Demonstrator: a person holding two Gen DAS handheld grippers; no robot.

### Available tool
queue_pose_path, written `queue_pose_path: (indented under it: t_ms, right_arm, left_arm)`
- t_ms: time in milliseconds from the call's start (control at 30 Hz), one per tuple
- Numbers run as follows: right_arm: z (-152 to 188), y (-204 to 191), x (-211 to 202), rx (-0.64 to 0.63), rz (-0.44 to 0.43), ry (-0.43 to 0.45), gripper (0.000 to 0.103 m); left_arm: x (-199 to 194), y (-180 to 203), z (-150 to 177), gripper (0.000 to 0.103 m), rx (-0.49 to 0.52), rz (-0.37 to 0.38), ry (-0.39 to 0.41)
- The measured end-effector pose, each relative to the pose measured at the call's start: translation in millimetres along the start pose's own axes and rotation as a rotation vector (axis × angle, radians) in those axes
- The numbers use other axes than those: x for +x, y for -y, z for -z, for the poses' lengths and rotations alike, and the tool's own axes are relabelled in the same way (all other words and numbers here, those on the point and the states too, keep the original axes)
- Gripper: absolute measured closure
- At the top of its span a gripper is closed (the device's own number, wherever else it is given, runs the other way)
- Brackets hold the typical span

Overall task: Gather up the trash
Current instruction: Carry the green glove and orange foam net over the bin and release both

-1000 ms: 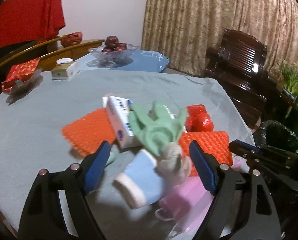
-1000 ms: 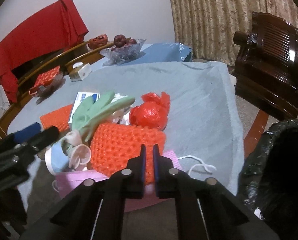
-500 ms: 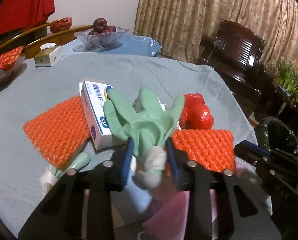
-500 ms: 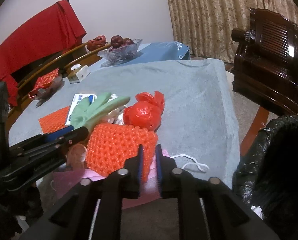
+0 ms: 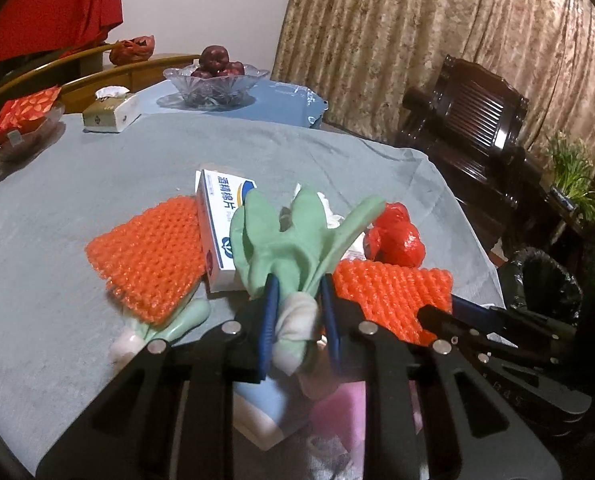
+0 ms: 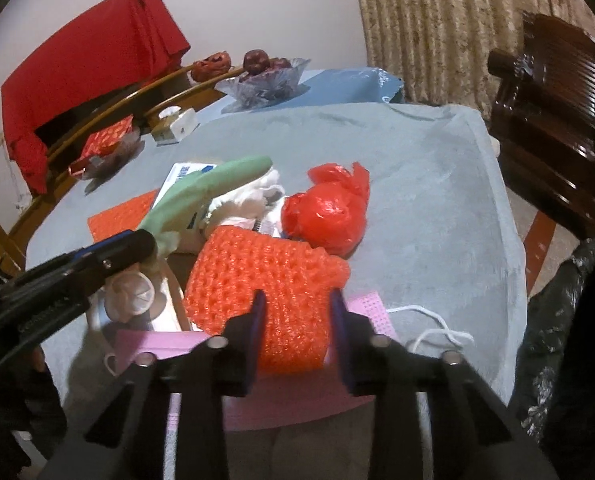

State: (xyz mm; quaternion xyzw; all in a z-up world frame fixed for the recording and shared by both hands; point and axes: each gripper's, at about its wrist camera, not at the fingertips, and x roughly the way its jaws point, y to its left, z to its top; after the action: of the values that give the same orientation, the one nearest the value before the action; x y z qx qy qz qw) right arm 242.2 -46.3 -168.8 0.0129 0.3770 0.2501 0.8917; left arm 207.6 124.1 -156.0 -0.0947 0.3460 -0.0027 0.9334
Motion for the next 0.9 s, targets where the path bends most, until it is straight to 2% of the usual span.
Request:
queue_pose_path:
  t_ms: [100,467,900]
  right_arm:
    - [-4,0,-11,0.001,-0.014,0.035,0.082]
    - [-26,-2,-72,0.007,-0.028,0.180,0.082]
    - [-20,20,-133,0.037,0.059,0.249,0.082]
  left_arm:
    - [-5,0,-2,0.082,-0.004,0.011,0.009]
    - [-45,14,-16,0.082,-0.011,0.072,0.086]
    - [-81,61,-21,0.082,0.073,0.114,0.138]
